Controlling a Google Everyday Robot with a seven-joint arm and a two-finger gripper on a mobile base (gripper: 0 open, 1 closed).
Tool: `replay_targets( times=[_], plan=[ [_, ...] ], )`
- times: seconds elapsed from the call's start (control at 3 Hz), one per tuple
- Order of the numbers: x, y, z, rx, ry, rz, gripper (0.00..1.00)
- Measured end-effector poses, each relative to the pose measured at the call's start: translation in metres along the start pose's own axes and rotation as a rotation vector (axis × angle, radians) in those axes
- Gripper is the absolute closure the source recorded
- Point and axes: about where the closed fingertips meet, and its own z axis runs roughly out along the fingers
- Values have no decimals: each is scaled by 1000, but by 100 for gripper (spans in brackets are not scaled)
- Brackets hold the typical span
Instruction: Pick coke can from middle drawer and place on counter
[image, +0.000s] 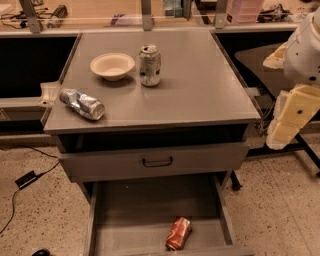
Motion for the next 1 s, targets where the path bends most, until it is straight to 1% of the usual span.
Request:
replay_targets(
  times=[0.33, 0.67, 1.0],
  plan=[
    [0, 0, 0, 0, 0, 0, 0],
    [8, 12, 33, -29, 12, -34, 0],
    [29, 43, 95, -86, 27, -121, 0]
  ],
)
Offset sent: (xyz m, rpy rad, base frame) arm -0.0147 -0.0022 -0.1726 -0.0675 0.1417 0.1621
